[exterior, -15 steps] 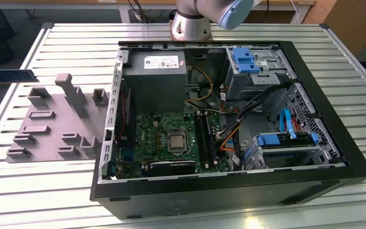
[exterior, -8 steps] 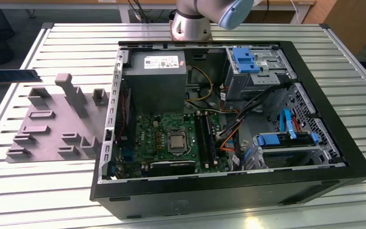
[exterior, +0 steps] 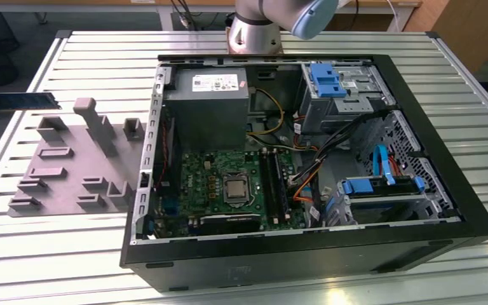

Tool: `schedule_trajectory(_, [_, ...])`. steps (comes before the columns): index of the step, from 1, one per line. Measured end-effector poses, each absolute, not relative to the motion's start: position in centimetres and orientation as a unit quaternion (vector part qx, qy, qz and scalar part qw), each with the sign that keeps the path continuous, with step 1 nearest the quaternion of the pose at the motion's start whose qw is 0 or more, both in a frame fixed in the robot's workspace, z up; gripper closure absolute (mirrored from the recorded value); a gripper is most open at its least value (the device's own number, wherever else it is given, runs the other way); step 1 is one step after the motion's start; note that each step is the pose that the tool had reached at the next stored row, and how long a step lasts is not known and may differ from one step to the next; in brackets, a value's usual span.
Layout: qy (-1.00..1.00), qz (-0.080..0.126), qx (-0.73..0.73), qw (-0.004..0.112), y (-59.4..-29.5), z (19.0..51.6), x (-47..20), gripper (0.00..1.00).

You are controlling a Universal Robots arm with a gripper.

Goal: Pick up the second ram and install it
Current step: 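Pick up the second ram and move it above second insertion slot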

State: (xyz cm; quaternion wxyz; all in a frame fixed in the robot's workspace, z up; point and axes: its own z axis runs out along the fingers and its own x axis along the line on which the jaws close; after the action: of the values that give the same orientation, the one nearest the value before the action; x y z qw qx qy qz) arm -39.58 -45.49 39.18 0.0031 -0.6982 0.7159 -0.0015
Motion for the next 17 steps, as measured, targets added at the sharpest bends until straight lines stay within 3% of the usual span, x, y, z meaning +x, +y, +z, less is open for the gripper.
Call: schedule_trajectory(17, [0.716, -0.001, -0.698, 0.003, -45.5, 39.2, -38.1, 0.86])
